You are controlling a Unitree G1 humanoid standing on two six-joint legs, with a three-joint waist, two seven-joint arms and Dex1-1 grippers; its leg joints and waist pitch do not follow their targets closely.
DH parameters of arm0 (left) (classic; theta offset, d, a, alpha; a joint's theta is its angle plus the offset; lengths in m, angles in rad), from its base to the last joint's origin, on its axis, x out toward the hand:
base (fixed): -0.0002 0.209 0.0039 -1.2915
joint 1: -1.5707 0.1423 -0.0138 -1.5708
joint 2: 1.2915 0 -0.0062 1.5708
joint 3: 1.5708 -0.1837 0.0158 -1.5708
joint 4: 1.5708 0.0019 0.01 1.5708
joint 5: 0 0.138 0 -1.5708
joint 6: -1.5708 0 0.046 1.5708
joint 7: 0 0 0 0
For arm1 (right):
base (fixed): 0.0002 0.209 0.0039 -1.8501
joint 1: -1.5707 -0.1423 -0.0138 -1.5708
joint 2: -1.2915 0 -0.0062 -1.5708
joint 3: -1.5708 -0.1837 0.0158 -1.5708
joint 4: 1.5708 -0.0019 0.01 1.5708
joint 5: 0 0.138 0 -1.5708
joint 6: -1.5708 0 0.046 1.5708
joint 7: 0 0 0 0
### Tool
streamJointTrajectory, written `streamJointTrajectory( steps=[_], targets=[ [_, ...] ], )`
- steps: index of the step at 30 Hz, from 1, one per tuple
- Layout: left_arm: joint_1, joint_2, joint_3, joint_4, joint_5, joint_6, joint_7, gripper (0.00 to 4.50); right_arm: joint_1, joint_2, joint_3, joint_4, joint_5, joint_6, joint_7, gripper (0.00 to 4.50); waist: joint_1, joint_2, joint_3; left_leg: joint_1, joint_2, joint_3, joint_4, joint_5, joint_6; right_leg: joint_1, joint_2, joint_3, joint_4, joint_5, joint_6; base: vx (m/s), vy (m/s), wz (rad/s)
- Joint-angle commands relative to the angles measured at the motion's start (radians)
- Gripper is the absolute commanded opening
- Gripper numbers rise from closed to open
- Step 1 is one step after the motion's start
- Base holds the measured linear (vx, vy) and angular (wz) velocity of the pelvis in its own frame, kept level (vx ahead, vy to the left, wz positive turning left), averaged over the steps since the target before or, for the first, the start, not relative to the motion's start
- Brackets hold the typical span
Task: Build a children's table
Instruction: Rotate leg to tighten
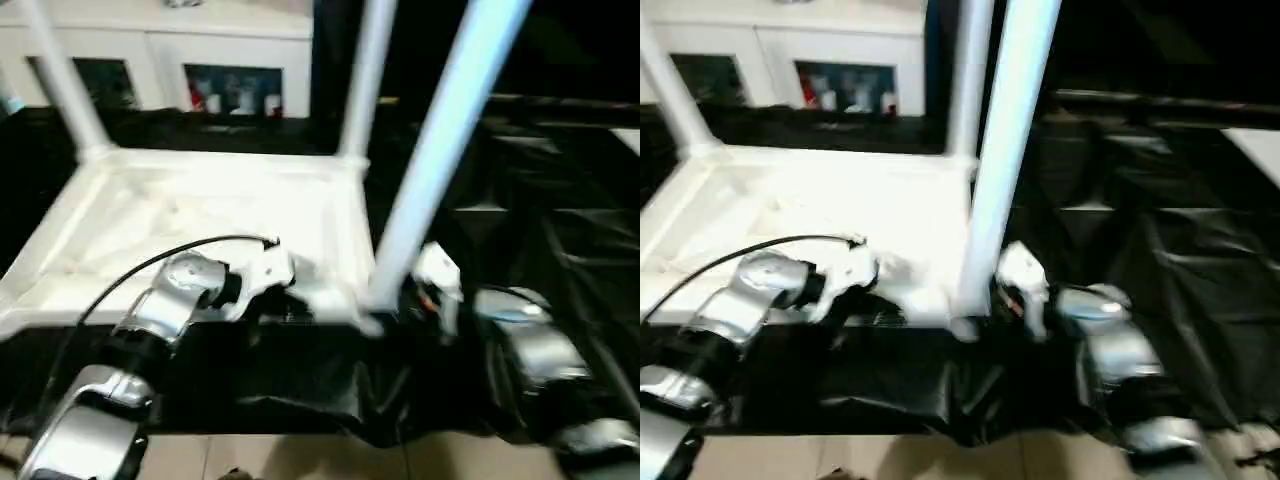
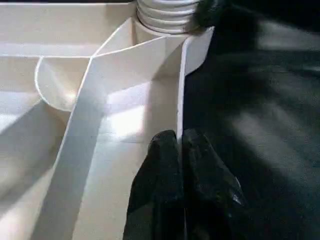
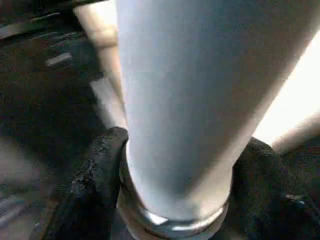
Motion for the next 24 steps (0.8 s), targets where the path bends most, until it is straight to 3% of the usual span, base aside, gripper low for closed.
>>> streamJointTrajectory(
  steps=[1,3,4,6,8,10,11,13,19,24],
  targets=[
    [-0.006,-0.075,0.009,0.022,0.009,0.026,0.168,0.00,-0.013,0.057,-0.009,0.096,-0.045,0.039,-0.204,2.69,-0.020,-0.008,-0.043,0.021,0.039,-0.035,-0.091,-0.419,-0.055,0.019,-0.056,0.026,-0.092,-0.498,-0.137,0.000,0.000,0.00],
    [-0.009,-0.091,0.008,0.028,0.015,0.034,0.197,0.00,-0.024,0.077,-0.024,0.116,-0.039,0.051,-0.251,2.68,-0.028,-0.004,-0.044,0.023,0.039,-0.035,-0.091,-0.437,-0.053,0.017,-0.054,0.026,-0.096,-0.496,-0.132,0.000,0.000,0.00],
    [-0.019,-0.146,0.008,0.043,0.025,0.056,0.275,0.00,-0.047,0.132,-0.030,0.151,-0.043,0.058,-0.334,2.68,-0.031,-0.004,-0.044,0.021,0.037,-0.035,-0.091,-0.442,-0.046,0.017,-0.053,0.026,-0.099,-0.490,-0.128,0.000,0.000,0.00],
    [-0.022,-0.163,0.008,0.048,0.026,0.063,0.296,0.00,-0.053,0.148,-0.028,0.160,-0.047,0.059,-0.356,2.68,-0.033,-0.005,-0.041,0.031,0.036,-0.033,-0.087,-0.466,-0.041,0.007,-0.052,0.027,-0.107,-0.511,-0.129,0.000,0.000,0.00],
    [-0.027,-0.203,0.001,0.049,0.029,0.070,0.329,0.00,-0.075,0.182,-0.017,0.188,-0.070,0.051,-0.400,2.68,-0.038,-0.006,-0.042,0.024,0.035,-0.034,-0.089,-0.456,-0.033,0.011,-0.051,0.028,-0.106,-0.501,-0.127,0.000,0.000,0.00],
    [-0.025,-0.236,-0.009,0.037,0.028,0.073,0.335,0.00,-0.094,0.208,-0.015,0.208,-0.072,0.016,-0.391,2.68,-0.038,-0.007,-0.044,0.025,0.035,-0.032,-0.087,-0.456,-0.024,0.011,-0.054,0.028,-0.108,-0.501,-0.126,0.000,0.000,0.00],
    [-0.023,-0.249,-0.011,0.029,0.028,0.076,0.337,0.00,-0.107,0.219,-0.021,0.221,-0.070,-0.007,-0.391,3.03,-0.036,-0.007,-0.044,0.026,0.035,-0.032,-0.086,-0.453,-0.020,0.010,-0.053,0.028,-0.109,-0.498,-0.126,0.000,0.000,0.00],
    [-0.021,-0.249,-0.009,0.026,0.030,0.075,0.339,0.00,-0.116,0.216,-0.021,0.223,-0.064,-0.018,-0.371,3.38,-0.036,-0.007,-0.045,0.021,0.035,-0.031,-0.087,-0.434,-0.007,0.014,-0.052,0.029,-0.106,-0.470,-0.131,0.000,0.000,0.00],
    [-0.007,-0.217,-0.008,0.021,0.026,0.060,0.305,0.00,-0.123,0.182,-0.009,0.207,-0.065,-0.070,-0.289,3.60,-0.034,-0.006,-0.047,0.017,0.036,-0.027,-0.088,-0.403,0.009,0.019,-0.050,0.030,-0.099,-0.403,-0.154,0.000,0.000,0.00],
    [0.027,-0.131,-0.016,-0.028,-0.011,0.026,0.111,0.00,-0.066,0.065,0.051,0.096,-0.023,-0.088,0.051,3.60,-0.025,-0.013,-0.050,0.010,0.037,-0.022,-0.082,-0.346,0.048,0.030,-0.053,0.033,-0.092,-0.337,-0.173,0.000,0.000,0.00]
  ],
)
